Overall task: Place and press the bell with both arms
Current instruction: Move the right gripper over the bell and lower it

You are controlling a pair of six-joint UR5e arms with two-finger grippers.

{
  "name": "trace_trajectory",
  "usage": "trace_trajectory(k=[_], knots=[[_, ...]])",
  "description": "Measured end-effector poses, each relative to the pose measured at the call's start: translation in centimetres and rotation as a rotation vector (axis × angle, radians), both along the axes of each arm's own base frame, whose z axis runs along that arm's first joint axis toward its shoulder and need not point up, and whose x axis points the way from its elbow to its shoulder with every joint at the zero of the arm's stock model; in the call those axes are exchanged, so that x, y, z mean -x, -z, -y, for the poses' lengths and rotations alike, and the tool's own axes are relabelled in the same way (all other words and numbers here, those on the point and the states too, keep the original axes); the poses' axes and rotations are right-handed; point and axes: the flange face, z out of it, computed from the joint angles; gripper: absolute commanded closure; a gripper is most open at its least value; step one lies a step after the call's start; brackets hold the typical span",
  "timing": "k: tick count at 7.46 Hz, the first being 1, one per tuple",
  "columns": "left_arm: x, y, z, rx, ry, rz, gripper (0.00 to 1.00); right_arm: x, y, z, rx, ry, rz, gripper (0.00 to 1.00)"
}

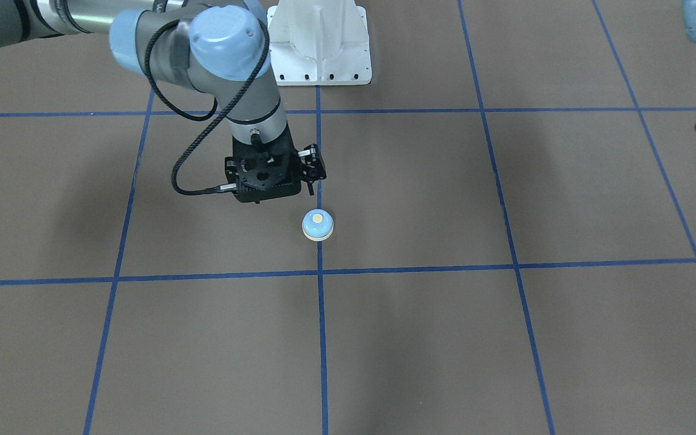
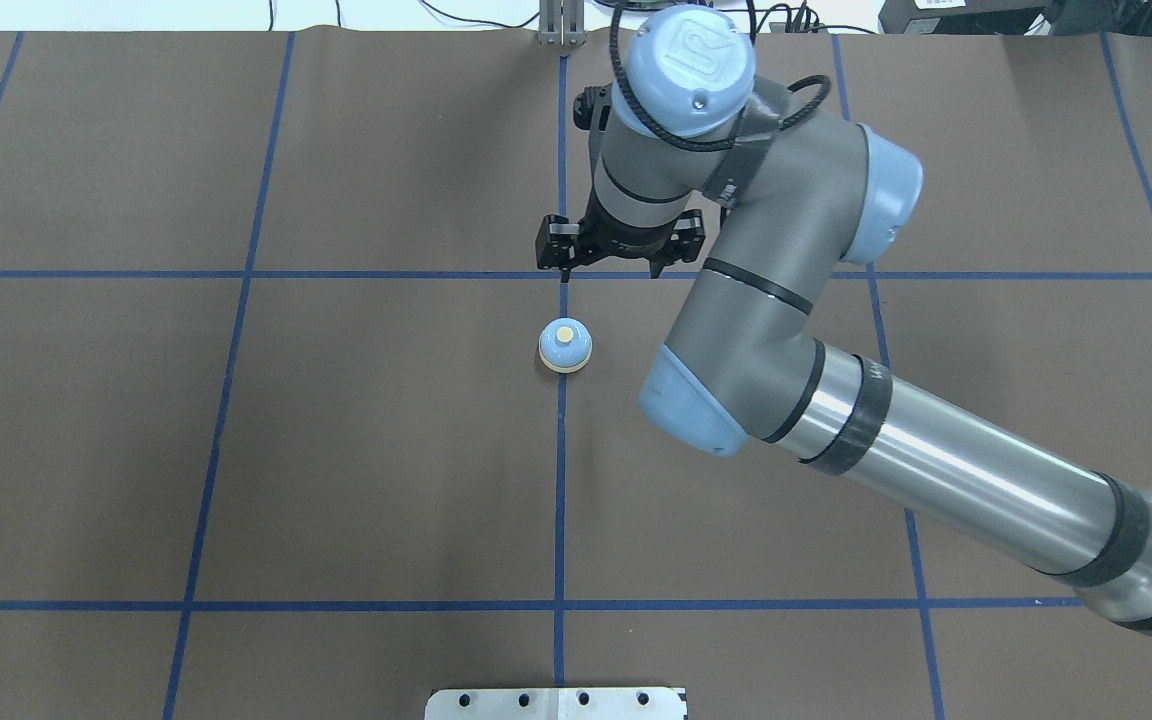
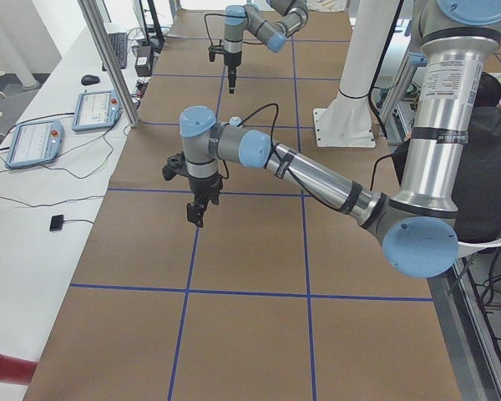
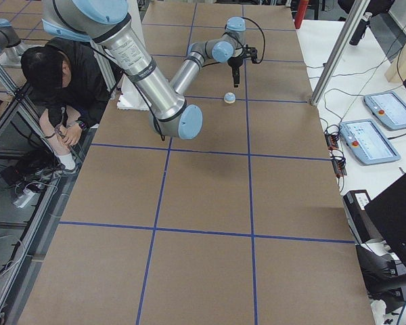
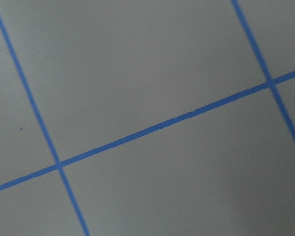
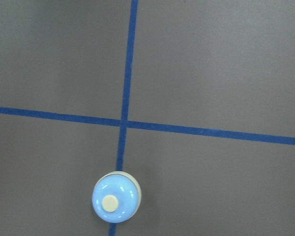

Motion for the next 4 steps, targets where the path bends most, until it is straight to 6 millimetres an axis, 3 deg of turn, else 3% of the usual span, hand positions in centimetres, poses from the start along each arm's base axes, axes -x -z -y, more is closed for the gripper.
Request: trace_trajectory(k=[1, 2, 3, 4], knots=[[3.2, -4.7, -2.1, 0.027, -0.003, 0.008, 0.00, 2.2, 1.5, -0.2, 0.004, -0.007, -0.013, 0.23], [5.1, -8.5, -4.0, 0.051, 0.000, 0.003, 0.00, 4.2, 2.1, -0.6, 0.004, -0.006, -0.031, 0.54], [5.8, -10.7, -5.4, 0.065, 0.006, -0.017, 0.00, 6.2, 1.8, -1.6, -0.001, 0.002, -0.054, 0.88], [6.0, -11.8, -6.0, 0.076, 0.008, -0.037, 0.00, 7.8, 1.2, -2.6, -0.008, 0.011, -0.076, 1.00]])
